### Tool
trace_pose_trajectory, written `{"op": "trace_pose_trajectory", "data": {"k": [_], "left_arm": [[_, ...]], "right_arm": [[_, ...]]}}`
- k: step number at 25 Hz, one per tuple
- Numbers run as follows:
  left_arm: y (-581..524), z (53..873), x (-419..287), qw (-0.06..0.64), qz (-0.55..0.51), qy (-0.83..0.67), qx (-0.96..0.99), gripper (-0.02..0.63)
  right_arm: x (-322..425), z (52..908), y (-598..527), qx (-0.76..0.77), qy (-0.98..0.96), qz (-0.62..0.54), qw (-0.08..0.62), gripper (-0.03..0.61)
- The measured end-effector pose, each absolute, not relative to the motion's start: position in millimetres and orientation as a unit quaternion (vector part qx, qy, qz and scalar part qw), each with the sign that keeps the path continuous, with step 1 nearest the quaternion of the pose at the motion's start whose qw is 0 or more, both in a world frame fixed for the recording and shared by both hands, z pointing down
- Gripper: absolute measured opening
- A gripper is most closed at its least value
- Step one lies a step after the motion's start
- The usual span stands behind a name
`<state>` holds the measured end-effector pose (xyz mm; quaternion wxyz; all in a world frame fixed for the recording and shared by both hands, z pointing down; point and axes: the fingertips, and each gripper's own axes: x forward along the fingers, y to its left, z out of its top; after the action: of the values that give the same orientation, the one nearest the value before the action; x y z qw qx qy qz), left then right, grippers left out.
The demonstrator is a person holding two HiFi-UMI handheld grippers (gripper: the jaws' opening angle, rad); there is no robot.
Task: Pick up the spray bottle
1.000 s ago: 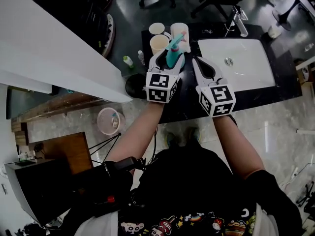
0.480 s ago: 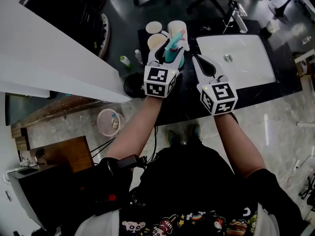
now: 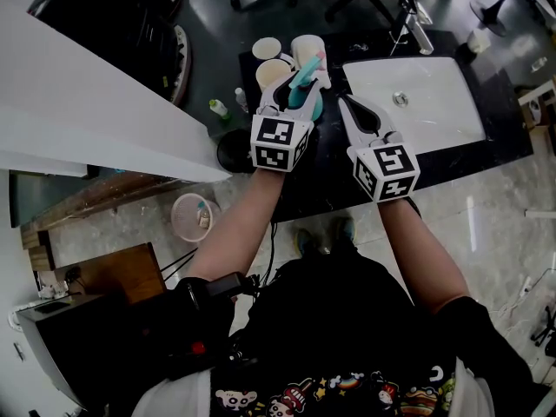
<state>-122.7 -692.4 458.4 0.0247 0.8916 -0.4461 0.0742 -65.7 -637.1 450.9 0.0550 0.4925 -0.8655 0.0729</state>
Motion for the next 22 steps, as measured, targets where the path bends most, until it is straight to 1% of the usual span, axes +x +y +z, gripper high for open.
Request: {"op": "trace_pose_trajectory", "data": {"k": [6, 11, 22], "left_arm": [[-683, 443, -123, 0.019, 0.073, -0.457, 0.886, 0.146], [-675, 426, -129, 0.013, 0.092, -0.489, 0.867, 0.146], [-645, 378, -134, -0.002, 0.060, -0.548, 0.834, 0.146]], "right_arm": [[-64, 443, -636, 0.494, -0.865, 0.069, 0.048, 0.023], [-62, 435, -635, 0.495, -0.865, 0.065, 0.045, 0.025], [-63, 417, -618, 0.498, -0.865, 0.062, 0.026, 0.024]]}}
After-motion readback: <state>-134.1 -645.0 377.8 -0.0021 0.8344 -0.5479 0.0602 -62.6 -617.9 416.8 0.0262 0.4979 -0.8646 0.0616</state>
